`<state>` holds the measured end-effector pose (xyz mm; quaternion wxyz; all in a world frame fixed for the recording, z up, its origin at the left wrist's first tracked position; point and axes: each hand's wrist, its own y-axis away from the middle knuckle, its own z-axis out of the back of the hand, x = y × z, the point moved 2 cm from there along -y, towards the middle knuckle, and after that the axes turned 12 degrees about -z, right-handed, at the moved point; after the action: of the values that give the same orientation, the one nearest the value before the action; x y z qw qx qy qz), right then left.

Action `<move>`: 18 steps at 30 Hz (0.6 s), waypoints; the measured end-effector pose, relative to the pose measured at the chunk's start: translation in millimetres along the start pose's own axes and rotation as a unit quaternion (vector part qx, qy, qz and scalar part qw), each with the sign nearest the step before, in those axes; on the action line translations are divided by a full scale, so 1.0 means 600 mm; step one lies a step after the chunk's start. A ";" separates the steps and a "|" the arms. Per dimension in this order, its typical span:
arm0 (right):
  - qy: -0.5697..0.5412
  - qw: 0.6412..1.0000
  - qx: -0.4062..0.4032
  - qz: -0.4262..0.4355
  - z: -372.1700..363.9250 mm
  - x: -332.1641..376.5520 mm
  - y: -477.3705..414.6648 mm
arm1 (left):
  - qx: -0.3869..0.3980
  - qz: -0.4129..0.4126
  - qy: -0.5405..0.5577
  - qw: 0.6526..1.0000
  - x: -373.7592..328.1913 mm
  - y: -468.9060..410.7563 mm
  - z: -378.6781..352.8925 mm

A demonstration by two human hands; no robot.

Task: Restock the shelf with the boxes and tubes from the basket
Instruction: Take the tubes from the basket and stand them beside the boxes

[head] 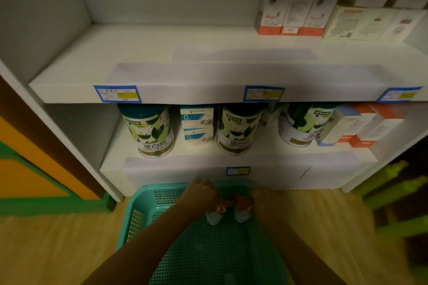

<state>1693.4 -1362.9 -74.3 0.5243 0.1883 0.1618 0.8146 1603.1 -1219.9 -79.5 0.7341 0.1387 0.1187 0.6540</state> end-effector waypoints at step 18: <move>-0.025 0.958 -0.226 0.176 0.496 -0.024 0.268 | -0.255 0.057 0.011 0.965 -0.061 0.238 0.540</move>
<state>1713.4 -1420.5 258.9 0.4052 0.1108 -0.0760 0.9043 1581.8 -1256.8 273.6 0.7053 -0.0538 -0.0517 0.7050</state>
